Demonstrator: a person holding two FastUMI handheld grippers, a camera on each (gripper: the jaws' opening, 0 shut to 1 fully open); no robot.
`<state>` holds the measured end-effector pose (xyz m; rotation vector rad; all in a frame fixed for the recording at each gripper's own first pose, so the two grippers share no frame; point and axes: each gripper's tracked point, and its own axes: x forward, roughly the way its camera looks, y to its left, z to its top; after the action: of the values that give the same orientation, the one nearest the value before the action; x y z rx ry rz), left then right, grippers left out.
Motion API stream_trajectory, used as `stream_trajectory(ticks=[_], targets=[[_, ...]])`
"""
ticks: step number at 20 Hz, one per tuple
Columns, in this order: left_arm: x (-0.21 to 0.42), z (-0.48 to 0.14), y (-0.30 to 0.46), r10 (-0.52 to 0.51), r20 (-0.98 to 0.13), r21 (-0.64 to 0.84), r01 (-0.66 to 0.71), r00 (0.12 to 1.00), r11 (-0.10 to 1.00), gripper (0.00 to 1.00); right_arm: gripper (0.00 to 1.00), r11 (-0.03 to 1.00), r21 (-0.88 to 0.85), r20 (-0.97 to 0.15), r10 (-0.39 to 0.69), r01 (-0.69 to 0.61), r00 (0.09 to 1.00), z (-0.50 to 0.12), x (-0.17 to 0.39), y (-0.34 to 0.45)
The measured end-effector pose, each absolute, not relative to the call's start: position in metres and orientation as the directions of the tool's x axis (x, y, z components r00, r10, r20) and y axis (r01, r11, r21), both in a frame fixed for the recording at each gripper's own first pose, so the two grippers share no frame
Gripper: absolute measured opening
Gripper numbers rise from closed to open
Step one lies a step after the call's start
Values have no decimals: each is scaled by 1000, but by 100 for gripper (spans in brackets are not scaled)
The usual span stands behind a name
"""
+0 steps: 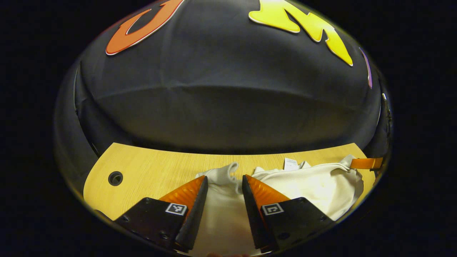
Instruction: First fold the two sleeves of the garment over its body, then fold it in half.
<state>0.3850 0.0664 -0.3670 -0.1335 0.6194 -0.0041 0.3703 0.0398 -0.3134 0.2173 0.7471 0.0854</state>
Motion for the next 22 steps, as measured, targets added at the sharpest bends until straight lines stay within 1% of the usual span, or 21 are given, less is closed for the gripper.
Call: stream_trajectory(ticks=[1, 2, 3, 4, 5, 7, 9, 11, 12, 13, 14, 16, 19, 22], targets=[[384, -359, 68, -41, -567, -122, -35, 822, 992, 72, 53, 976, 219, -648, 144, 1, 748, -306, 370, 36], [381, -347, 70, -31, -550, -113, -38, 834, 993, 78, 61, 978, 207, -641, 125, 13, 757, -300, 366, 30], [379, -336, 72, -24, -533, -107, -40, 846, 993, 97, 70, 978, 208, -632, 120, 18, 766, -293, 363, 27], [376, -326, 75, -15, -516, -99, -42, 856, 994, 92, 73, 979, 201, -624, 109, 24, 773, -284, 360, 24], [371, -313, 77, -10, -500, -99, -45, 866, 994, 94, 81, 981, 194, -609, 99, 27, 787, -275, 356, 21], [355, -282, 81, 1, -461, -97, -51, 887, 994, 96, 88, 985, 171, -582, 76, 30, 810, -250, 342, 16], [337, -246, 88, 24, -417, -81, -63, 909, 995, 96, 88, 986, 167, -552, 83, 13, 830, -220, 325, 23], [313, -207, 84, 7, -364, -103, -48, 931, 994, 96, 88, 987, 159, -514, 85, -3, 854, -186, 305, 23], [299, -185, 84, -3, -341, -114, -38, 940, 993, 96, 82, 989, 148, -504, 76, 0, 860, -170, 292, 22], [284, -164, 87, 5, -318, -114, -43, 948, 993, 97, 89, 989, 149, -492, 79, -6, 867, -152, 276, 24], [270, -144, 88, 7, -292, -113, -42, 956, 993, 96, 91, 989, 150, -475, 89, -19, 876, -134, 260, 29], [242, -99, 83, 20, -230, -97, -44, 973, 994, 96, 91, 990, 133, -433, 102, -49, 896, -98, 231, 34], [204, -39, 74, 25, -150, -47, -33, 988, 998, 96, 92, 990, 116, -338, 114, -79, 934, -37, 190, 38], [167, -5, 66, 35, -103, -29, -38, 994, 999, 96, 91, 990, 95, -233, 122, -102, 965, 14, 150, 39]])
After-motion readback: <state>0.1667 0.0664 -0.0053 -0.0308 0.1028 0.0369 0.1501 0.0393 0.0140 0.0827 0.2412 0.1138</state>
